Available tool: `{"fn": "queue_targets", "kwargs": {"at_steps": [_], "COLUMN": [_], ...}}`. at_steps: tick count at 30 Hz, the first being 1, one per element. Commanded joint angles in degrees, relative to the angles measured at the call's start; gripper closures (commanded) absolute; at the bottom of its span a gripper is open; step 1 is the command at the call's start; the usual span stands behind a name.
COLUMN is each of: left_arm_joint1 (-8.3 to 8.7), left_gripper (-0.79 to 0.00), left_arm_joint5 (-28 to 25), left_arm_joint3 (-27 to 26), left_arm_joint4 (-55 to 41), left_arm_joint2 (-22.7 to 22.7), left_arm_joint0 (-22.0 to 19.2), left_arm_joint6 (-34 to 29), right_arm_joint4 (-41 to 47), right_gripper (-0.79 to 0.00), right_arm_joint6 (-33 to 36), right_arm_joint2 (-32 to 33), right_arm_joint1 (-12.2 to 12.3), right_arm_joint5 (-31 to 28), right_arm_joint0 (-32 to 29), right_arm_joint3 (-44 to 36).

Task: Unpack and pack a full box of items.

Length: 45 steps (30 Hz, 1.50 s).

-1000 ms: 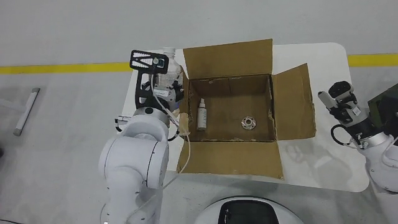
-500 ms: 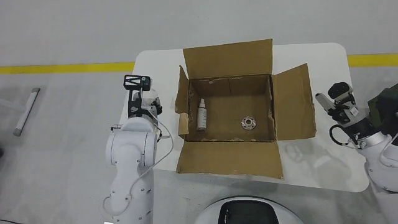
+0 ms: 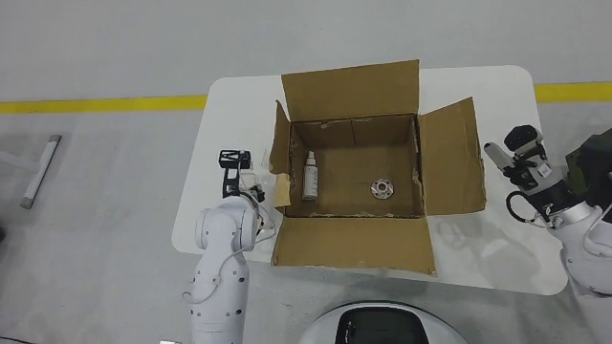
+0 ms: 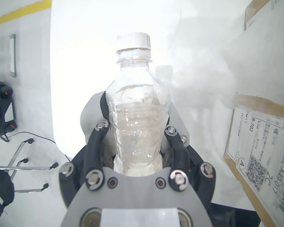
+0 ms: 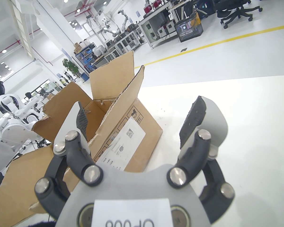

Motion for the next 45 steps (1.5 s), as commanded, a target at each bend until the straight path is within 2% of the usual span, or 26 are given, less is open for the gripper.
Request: {"fn": "queue_targets", "kwargs": {"at_steps": [1, 2, 3, 4, 9, 14, 18, 21, 22, 23, 24, 29, 45], "left_arm_joint1": [-0.05, -0.03, -0.04, -0.07, 0.00, 0.09, 0.16, 0.21, 0.22, 0.22, 0.22, 0.22, 0.22], "left_gripper": [-0.132, -0.249, -0.594, -0.785, -0.785, -0.785, -0.785, -0.785, -0.785, -0.785, -0.785, -0.785, -0.785], "left_arm_joint5": [0.21, 0.19, 0.20, 0.30, 0.91, 2.03, 2.33, 2.53, 2.39, 2.39, 2.39, 2.39, 2.39], "left_arm_joint3": [1.05, 1.45, 1.79, 2.11, 1.88, -2.09, -6.86, -9.07, -9.37, -9.37, -9.37, -9.37, -9.37], "left_arm_joint4": [-1.14, -1.05, -1.19, -1.56, -1.16, -0.23, -0.02, 0.51, 0.72, 0.72, 0.72, 0.72, 0.72], "left_arm_joint2": [0.29, 0.48, 0.71, 0.88, 1.32, 1.45, 1.63, 1.93, 2.05, 2.05, 2.05, 2.05, 2.05], "left_arm_joint0": [-0.06, -0.16, -0.27, -0.36, -0.84, -0.52, -0.05, 0.37, 0.45, 0.45, 0.45, 0.45, 0.45], "left_arm_joint6": [0.22, 0.11, 0.05, -0.04, -0.21, -1.04, -0.97, -0.91, -1.19, -1.19, -1.19, -1.19, -1.19], "right_arm_joint4": [-0.10, -0.12, -0.17, -0.14, -1.47, -8.71, -16.71, -23.09, -24.34, -25.09, -25.73, -27.69, -28.39], "right_gripper": [-0.785, -0.785, -0.785, -0.785, -0.785, -0.785, -0.785, -0.785, -0.388, -0.080, 0.000, 0.000, 0.000], "right_arm_joint6": [-0.17, -0.22, -0.38, -0.66, -3.12, -3.08, -0.41, 3.64, 5.40, 8.27, 10.86, 17.61, 18.30], "right_arm_joint2": [0.02, 0.02, 0.12, 0.22, 1.93, 2.39, -2.26, -8.15, -10.25, -12.59, -14.52, -22.02, -23.13], "right_arm_joint1": [-0.02, -0.02, -0.03, -0.04, -0.02, 0.20, 0.29, 0.21, 0.11, -0.01, -0.14, -0.94, -1.01], "right_arm_joint5": [0.00, -0.09, -0.10, -0.06, -0.23, -1.88, -3.56, -2.96, -1.86, -0.47, 0.99, 5.81, 5.84], "right_arm_joint0": [0.03, 0.06, 0.15, 0.23, 0.57, 1.17, 3.95, 7.48, 9.05, 10.47, 12.33, 18.88, 18.86], "right_arm_joint3": [-0.13, -0.26, -0.44, -0.63, -4.90, -13.14, -19.06, -18.14, -17.08, -15.11, -13.84, -6.90, -7.63]}}
